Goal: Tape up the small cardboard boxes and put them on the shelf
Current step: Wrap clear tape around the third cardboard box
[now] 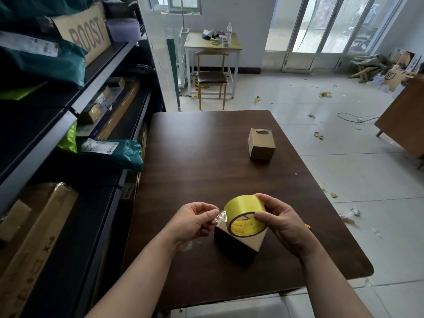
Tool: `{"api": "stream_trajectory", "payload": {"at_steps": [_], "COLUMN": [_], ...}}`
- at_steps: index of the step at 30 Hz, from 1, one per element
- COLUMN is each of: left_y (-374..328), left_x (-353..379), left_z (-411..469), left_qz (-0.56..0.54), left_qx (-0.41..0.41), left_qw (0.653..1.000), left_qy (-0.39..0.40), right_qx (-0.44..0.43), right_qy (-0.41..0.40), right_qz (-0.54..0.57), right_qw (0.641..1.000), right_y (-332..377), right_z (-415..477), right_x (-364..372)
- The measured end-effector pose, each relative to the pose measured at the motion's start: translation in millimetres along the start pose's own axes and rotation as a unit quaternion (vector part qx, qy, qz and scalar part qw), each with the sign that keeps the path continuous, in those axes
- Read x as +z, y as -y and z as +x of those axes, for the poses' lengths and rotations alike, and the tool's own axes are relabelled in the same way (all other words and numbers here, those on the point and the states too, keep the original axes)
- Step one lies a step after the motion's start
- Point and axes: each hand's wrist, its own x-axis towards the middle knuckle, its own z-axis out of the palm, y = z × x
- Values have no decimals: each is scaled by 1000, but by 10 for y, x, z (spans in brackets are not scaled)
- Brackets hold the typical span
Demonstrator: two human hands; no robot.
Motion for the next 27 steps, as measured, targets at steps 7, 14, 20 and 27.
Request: {"api": "stream_trajectory", "payload": {"at_steps": [7,14,20,27], "left_y": [1,26,32,13], "left_x": [28,12,8,32], "left_z": [-25,-25,-63,-73], "left_qz": [3,6,-44,6], "left_qx": [-65,-106,-119,-82], "left_qw": [998,994,991,995], "left_qy": [19,35,50,50], "right_qx": [3,13,18,14], "right_qy": [6,33,37,36], "right_qz": [-18,-42,-42,-41], "right_qw": [1000,998,998,998], "right_y": [-14,17,7,7], "right_z": [-36,-54,-61,-66], "right_x": [-17,4,-26,-71]}}
